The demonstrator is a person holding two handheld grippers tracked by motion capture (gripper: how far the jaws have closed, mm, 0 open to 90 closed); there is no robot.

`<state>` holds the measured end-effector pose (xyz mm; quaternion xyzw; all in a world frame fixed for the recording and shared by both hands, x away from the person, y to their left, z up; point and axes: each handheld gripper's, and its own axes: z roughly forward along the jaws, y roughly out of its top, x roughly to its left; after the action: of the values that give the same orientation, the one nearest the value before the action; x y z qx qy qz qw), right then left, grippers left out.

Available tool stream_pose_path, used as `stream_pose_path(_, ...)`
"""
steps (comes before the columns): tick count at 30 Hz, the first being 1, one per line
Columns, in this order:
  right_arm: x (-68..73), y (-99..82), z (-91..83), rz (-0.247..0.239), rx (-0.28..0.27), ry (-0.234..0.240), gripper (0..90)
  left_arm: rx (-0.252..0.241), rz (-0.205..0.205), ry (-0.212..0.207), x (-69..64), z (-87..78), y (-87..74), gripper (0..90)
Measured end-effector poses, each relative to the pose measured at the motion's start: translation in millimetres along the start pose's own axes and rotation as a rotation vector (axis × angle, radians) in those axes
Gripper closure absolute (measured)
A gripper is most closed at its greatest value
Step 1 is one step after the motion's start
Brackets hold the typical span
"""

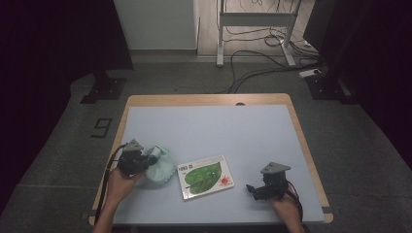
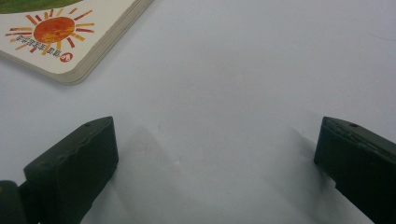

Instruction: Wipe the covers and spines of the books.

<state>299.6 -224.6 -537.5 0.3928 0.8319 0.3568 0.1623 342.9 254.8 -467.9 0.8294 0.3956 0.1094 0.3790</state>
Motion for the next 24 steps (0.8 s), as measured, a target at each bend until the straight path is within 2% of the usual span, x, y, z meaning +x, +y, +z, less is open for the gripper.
stream_pose_path(6, 0.0, 0.0, 0.0, 0.0, 0.0, 0.0, 0.0, -0.006, 0.048, -0.066, -23.4, 6.9, 14.2, 80.7)
stream_pose_path(9, 0.0, 0.0, 0.0, 0.0, 0.0, 0.0, 0.0, 0.012, 0.072, -0.077, -31.8, 15.9, 16.6, 80.5)
stream_pose_path(17, 0.1, 0.0, 0.0, 0.001, 0.0, 0.0, 0.0, 0.059, 0.08, -0.092, -39.0, 39.5, 11.0, 79.8)
stream_pose_path(24, 0.1, -0.1, -0.1, 0.0, 0.0, 0.0, 0.0, 0.083, 0.106, -0.103, -45.8, 55.6, 7.2, 79.5)
